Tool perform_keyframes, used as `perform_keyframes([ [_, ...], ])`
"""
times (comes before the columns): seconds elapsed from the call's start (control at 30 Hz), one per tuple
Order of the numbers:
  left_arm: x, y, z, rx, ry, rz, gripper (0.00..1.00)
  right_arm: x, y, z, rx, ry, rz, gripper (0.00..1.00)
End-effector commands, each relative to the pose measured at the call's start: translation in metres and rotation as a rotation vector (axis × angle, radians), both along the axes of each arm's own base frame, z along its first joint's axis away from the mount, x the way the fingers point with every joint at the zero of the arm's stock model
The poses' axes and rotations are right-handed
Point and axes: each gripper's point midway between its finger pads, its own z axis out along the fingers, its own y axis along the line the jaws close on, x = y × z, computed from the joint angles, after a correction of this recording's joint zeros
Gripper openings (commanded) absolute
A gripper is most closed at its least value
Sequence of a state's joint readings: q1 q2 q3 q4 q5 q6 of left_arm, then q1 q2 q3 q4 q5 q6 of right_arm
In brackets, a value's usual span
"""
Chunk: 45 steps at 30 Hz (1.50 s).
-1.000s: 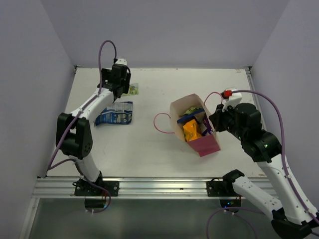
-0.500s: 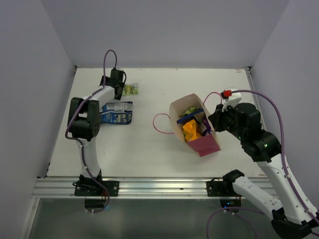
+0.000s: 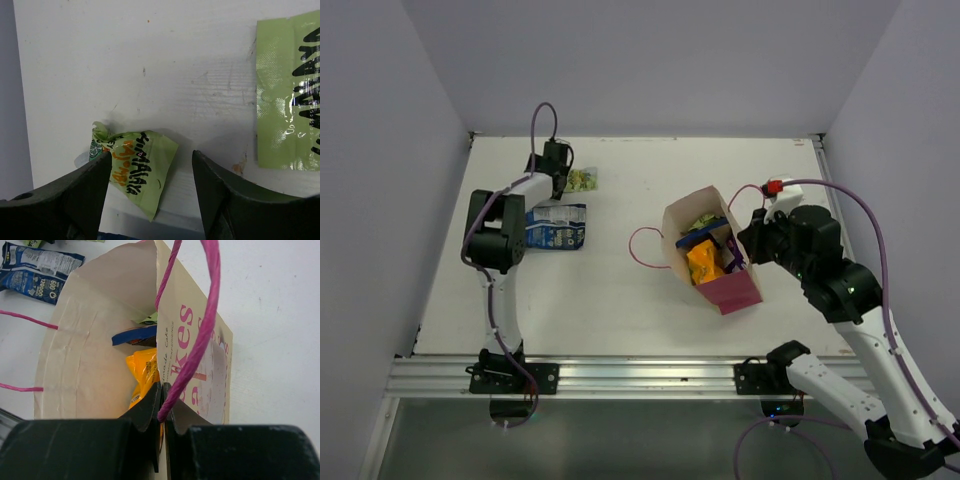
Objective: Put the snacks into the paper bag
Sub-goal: Pick up the snack from the center of the board.
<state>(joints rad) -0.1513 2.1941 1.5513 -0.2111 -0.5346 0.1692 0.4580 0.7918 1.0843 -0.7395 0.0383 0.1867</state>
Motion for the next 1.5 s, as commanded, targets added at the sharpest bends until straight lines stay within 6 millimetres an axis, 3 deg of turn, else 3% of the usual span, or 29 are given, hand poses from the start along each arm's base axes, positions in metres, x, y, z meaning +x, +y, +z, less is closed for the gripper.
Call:
perform_keyframes([
  [0.0,0.015,0.005,-0.008,0.013,-0.026,0.004,0.69,0.003,0.000,0.006,0.000,-0.014,-0.010,0.06],
  [0.27,0.009,0.013,-0.026,0.052,0.013,0.026,0.45,0.005,0.001,0.005,0.000,-0.008,-0.006,0.06],
  [0.43,0.006,0.012,-0.028,0.048,0.017,0.027,0.19,0.005,0.003,0.005,0.002,-0.006,-0.001,0.06],
  [0.6,0.004,0.014,-0.017,0.053,0.004,0.037,0.00,0.004,0.002,0.004,0.006,-0.008,0.000,0.06],
  [0.67,0.004,0.016,-0.007,0.058,-0.013,0.049,0.00,0.004,0.003,0.006,0.007,-0.011,0.001,0.06],
  [0.83,0.007,0.022,0.036,0.078,-0.091,0.091,0.00,0.005,0.003,0.007,0.009,-0.015,0.000,0.06],
  [1.03,0.014,0.023,0.112,0.049,-0.225,0.133,0.00,0.005,0.003,0.008,0.013,-0.018,-0.001,0.05],
  [1.1,0.011,0.022,0.124,0.028,-0.236,0.138,0.00,0.005,0.002,0.009,0.014,-0.023,-0.002,0.05],
  [1.33,-0.002,0.001,0.204,-0.148,-0.385,0.085,0.00,0.004,0.003,0.011,0.018,-0.026,0.003,0.05],
  [1.47,-0.013,-0.014,0.241,-0.245,-0.449,0.026,0.00,0.003,0.004,0.012,0.023,-0.029,0.007,0.05],
])
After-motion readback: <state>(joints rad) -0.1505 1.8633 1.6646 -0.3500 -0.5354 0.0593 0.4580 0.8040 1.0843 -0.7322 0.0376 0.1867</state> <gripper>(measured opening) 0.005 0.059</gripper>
